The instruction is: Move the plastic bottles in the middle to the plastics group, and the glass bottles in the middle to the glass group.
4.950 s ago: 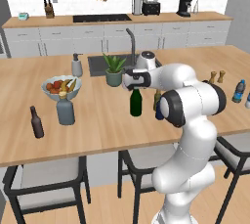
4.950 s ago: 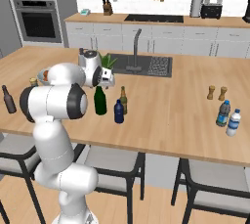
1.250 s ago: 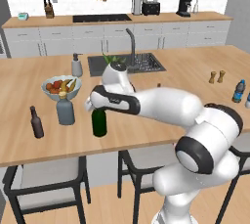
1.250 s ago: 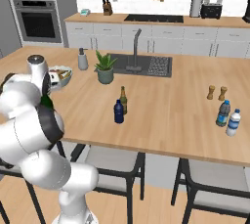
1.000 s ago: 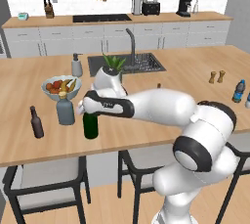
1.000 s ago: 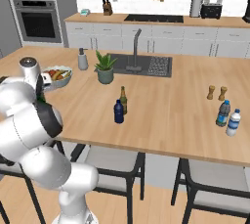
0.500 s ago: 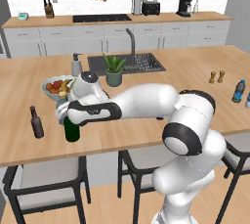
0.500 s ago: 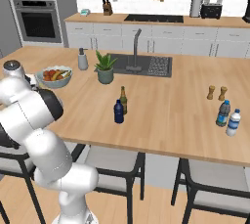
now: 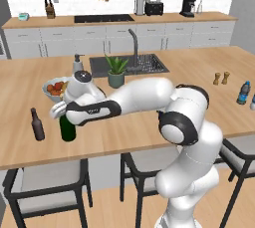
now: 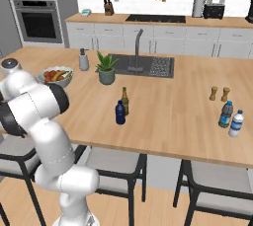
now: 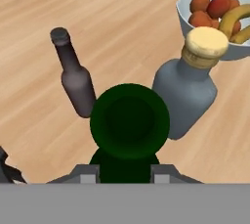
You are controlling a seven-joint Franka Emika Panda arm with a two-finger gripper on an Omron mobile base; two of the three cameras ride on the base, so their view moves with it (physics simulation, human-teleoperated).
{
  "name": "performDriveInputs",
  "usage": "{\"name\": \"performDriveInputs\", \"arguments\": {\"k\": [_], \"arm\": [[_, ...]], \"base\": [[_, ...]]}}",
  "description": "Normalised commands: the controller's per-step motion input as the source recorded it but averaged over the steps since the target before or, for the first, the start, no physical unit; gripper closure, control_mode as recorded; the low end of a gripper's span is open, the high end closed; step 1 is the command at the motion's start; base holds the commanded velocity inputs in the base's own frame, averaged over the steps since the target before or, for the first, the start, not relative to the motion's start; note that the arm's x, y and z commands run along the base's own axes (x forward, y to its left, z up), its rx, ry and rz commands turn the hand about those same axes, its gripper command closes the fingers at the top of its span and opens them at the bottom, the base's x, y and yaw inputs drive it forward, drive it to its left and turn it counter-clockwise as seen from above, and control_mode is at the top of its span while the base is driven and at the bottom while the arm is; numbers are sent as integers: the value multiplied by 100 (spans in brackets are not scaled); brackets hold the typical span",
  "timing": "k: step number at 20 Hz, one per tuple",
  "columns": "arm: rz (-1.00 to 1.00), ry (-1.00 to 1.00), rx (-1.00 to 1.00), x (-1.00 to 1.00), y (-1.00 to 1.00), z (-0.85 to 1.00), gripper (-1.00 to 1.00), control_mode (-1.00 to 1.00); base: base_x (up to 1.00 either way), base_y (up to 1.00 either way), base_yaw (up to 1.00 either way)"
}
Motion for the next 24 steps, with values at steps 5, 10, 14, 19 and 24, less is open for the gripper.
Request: {"name": "performDriveInputs", "arguments": {"k": [5,10,14,19,24], "arm": [[0,0,0,24,16,0,100,-100],[0,0,0,14,15,-2,100,-100],[0,0,0,0,6,-17,100,-100],[0,0,0,6,6,-43,100,-100],[0,0,0,19,6,-14,100,-100]], "base": [[0,0,0],[0,0,0],[0,0,0],[0,0,0],[0,0,0]]}}
